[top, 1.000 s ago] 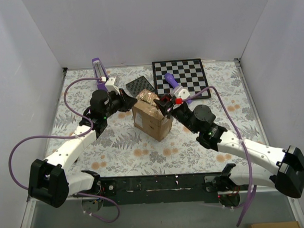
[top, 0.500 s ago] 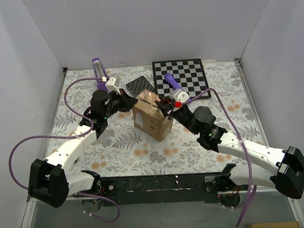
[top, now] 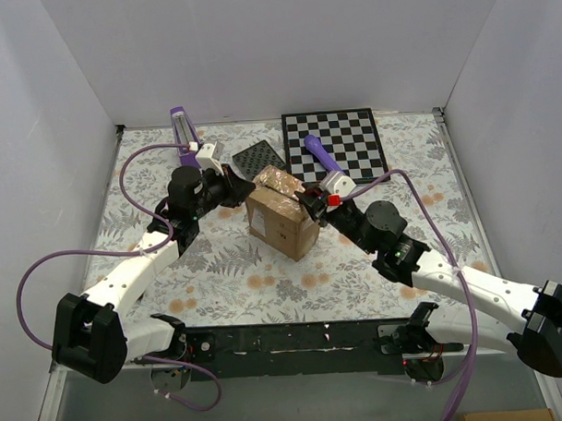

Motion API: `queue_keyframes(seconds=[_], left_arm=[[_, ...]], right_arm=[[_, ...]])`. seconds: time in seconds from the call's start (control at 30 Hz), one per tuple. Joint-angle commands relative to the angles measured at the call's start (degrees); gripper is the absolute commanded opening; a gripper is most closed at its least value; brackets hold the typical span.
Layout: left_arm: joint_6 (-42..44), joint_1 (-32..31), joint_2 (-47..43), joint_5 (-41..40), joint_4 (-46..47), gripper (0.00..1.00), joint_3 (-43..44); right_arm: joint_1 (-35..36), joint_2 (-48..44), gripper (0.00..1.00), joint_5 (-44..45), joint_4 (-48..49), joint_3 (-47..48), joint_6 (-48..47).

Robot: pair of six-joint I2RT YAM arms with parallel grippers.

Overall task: Unpack the express box
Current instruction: Cut the express box at the center of the board.

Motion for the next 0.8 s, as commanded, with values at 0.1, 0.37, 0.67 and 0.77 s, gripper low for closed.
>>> queue_keyframes(seconds=[0.1,0.37,0.67,0.77], left_arm=[[0.2,0.4,-0.9,-2.6,-1.1,0.00,0.4],[-0.8,0.3,-1.1,-6.1,-2.4,0.00,1.0],[-2.2,0.3,-1.8,-9.4,-2.3,0.00,0.6],[-2.2,0.4,-2.5,-10.9,-2.2,0.00,0.4]], right_arm=[[-1.2,-4.4,0.01,3.3,-4.6,1.0,-2.0],[-1.2,-8.5,0.01,3.9,-10.4,1.4,-0.5],[-1.2,-8.2,0.01,4.8,-20.1,4.6,2.1],[-1.2,-7.8,0.01,5.5,-23.6,6.0,2.6]])
